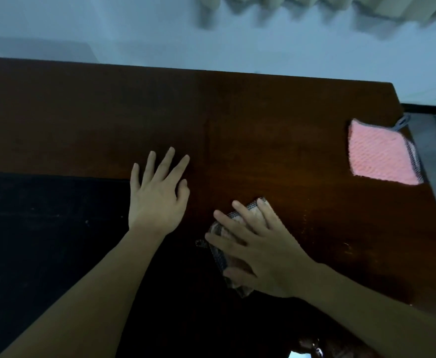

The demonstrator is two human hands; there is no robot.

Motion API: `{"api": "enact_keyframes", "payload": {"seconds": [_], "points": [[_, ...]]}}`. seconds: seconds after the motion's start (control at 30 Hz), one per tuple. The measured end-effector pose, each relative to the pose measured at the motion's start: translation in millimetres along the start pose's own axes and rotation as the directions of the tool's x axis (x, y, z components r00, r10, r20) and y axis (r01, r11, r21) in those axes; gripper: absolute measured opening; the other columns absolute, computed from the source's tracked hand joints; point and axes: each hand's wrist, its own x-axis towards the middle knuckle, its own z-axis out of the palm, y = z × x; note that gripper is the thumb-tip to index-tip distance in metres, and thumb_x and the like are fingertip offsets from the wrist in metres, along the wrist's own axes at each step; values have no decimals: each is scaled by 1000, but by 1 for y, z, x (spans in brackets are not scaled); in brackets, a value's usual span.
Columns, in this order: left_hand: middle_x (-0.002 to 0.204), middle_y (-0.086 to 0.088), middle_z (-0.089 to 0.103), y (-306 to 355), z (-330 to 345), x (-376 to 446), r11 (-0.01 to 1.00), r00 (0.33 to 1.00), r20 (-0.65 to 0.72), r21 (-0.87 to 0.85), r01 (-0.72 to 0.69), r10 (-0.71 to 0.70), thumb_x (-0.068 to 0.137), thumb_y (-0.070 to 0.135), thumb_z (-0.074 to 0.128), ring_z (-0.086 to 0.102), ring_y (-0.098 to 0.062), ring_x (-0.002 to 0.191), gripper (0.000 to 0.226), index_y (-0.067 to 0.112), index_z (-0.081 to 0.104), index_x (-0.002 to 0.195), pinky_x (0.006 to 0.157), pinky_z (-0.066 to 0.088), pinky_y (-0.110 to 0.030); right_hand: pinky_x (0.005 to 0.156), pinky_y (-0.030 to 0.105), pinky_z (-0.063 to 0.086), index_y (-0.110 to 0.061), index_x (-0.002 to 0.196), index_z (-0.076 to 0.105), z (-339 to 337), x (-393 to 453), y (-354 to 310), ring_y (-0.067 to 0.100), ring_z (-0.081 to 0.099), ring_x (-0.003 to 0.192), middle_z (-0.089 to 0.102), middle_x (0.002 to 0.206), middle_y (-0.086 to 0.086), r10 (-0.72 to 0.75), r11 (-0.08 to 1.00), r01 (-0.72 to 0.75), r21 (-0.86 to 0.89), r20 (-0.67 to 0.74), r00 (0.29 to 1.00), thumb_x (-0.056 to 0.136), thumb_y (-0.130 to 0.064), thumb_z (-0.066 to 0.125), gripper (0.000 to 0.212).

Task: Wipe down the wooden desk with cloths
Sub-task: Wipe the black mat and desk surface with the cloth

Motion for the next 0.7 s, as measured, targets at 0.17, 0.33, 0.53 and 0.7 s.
{"api": "enact_keyframes", "payload": {"seconds": [0.17, 0.33, 0.53, 0.7], "points": [[170, 11, 6, -4, 2, 2, 1000, 1000, 15, 0, 8, -8, 106, 44, 26, -6, -20, 157, 54, 42, 20, 159, 126, -3, -50, 121, 62, -9, -48, 157, -11, -22, 47, 75, 29, -14, 155, -12, 169, -8, 258, 966, -260, 2, -106, 960, 94, -71, 2, 68], [169, 13, 7, -4, 4, 1, 1000, 1000, -5, -4, 2, -2, 106, 44, 25, -7, -19, 157, 53, 43, 21, 159, 126, -6, -47, 120, 62, -9, -47, 158, -7, -51, 102, 147, 29, -13, 155, -11, 170, -7, 543, 839, -535, 95, -104, 833, 99, -68, 6, 64], [170, 11, 7, -1, 2, 2, 1000, 1000, 1, -2, 1, -1, 106, 43, 27, -5, -21, 157, 53, 43, 20, 159, 126, -6, -48, 119, 66, -7, -44, 157, -14, -41, 81, 91, 33, -15, 155, -15, 169, -4, 555, 831, -550, 80, -79, 828, 97, -66, -1, 66], [170, 9, 8, -2, 2, 3, 1000, 1000, 4, 22, 0, 0, 106, 44, 27, -4, -23, 157, 54, 42, 19, 160, 126, -3, -51, 120, 66, 2, -42, 160, 2, -9, 17, -3, 35, -1, 156, 0, 170, -2, 330, 941, -327, 87, -31, 943, 99, -68, 10, 67]]}}
